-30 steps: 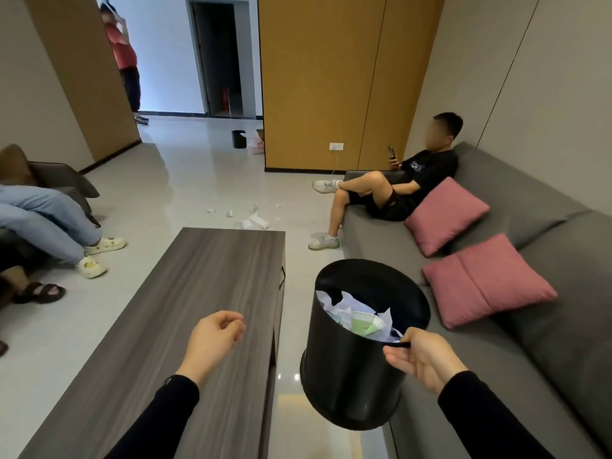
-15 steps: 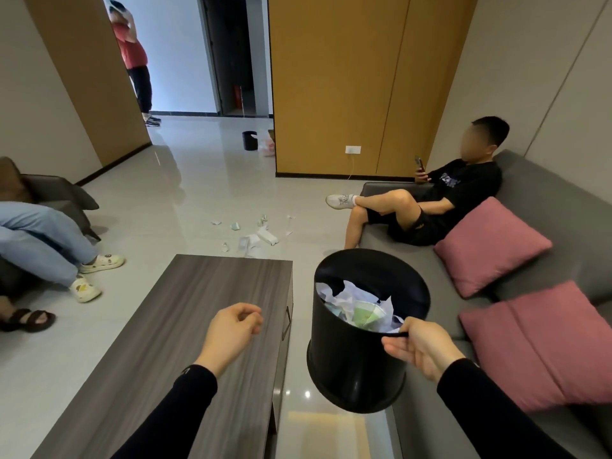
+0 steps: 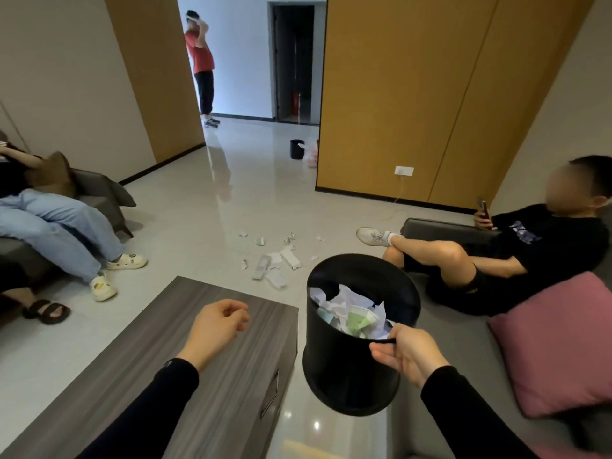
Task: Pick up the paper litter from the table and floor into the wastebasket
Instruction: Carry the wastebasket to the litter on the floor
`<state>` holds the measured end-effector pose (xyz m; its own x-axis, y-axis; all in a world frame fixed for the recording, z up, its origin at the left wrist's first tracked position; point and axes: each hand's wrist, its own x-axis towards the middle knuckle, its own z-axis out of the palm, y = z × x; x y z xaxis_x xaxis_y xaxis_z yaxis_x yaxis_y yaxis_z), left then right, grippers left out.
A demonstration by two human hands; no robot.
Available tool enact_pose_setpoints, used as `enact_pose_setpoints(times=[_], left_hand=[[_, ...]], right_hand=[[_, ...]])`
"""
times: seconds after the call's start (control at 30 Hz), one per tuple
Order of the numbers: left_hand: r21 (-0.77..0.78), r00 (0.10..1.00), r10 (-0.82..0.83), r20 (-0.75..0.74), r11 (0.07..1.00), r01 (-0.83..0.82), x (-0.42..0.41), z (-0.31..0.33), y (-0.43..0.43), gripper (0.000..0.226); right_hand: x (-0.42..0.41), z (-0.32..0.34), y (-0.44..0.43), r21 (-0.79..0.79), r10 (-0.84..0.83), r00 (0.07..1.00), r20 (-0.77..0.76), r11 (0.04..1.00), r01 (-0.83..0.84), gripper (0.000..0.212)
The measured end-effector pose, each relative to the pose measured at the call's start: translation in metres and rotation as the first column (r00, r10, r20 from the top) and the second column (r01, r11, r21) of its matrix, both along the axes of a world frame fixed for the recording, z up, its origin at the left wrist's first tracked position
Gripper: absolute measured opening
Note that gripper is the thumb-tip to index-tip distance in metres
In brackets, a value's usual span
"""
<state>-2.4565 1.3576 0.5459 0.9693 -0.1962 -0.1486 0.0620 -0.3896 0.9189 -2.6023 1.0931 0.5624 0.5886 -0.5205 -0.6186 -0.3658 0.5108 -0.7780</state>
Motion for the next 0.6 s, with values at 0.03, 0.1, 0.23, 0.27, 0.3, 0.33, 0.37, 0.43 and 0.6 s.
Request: enact_pose_setpoints(times=[0.03, 0.1, 0.23, 0.27, 0.3, 0.33, 0.37, 0.43, 0.6], left_hand=[[0.005, 1.000, 0.009, -0.007, 1.000, -0.009, 0.011, 0.000, -0.009, 0.011], [0.007, 1.000, 0.026, -0.011, 1.000, -0.026, 0.035, -0.003, -0.027, 0.011], [-0.009, 0.998, 0.055, -0.019, 0.998, -0.055, 0.095, -0.015, -0.066, 0.013], [-0.013, 0.998, 0.057, -0.026, 0.998, -0.057, 0.114, -0.019, -0.078, 0.013], [-0.016, 0.998, 0.060, -0.034, 0.998, -0.061, 0.129, -0.023, -0.088, 0.013], [-0.026, 0.997, 0.068, -0.040, 0.997, -0.069, 0.147, -0.028, -0.098, 0.013], [-0.041, 0.996, 0.078, -0.046, 0.996, -0.080, 0.170, -0.033, -0.110, 0.014], [-0.054, 0.994, 0.092, -0.061, 0.994, -0.095, 0.211, -0.038, -0.129, 0.014], [-0.049, 0.989, 0.121, -0.086, 0.991, -0.125, 0.317, -0.033, -0.170, 0.013]], right_hand=[[0.014, 0.001, -0.012, -0.001, 0.011, 1.000, -0.003, 1.000, -0.011, 0.026], [0.043, 0.001, -0.036, 0.003, 0.023, 1.000, -0.007, 1.000, -0.023, 0.026], [0.105, -0.008, -0.083, 0.031, 0.029, 0.999, -0.040, 0.999, -0.028, 0.021], [0.125, -0.011, -0.094, 0.038, 0.029, 0.998, -0.049, 0.999, -0.027, 0.020], [0.140, -0.013, -0.102, 0.040, 0.032, 0.997, -0.065, 0.999, -0.030, 0.018], [0.160, -0.015, -0.111, 0.037, 0.039, 0.996, -0.082, 0.999, -0.036, 0.015], [0.185, -0.017, -0.122, 0.036, 0.046, 0.995, -0.087, 0.998, -0.043, 0.013], [0.231, -0.016, -0.138, 0.018, 0.043, 0.994, -0.104, 0.999, -0.042, 0.024], [0.345, -0.011, -0.180, -0.021, 0.100, 0.988, -0.114, 0.994, -0.103, 0.032]])
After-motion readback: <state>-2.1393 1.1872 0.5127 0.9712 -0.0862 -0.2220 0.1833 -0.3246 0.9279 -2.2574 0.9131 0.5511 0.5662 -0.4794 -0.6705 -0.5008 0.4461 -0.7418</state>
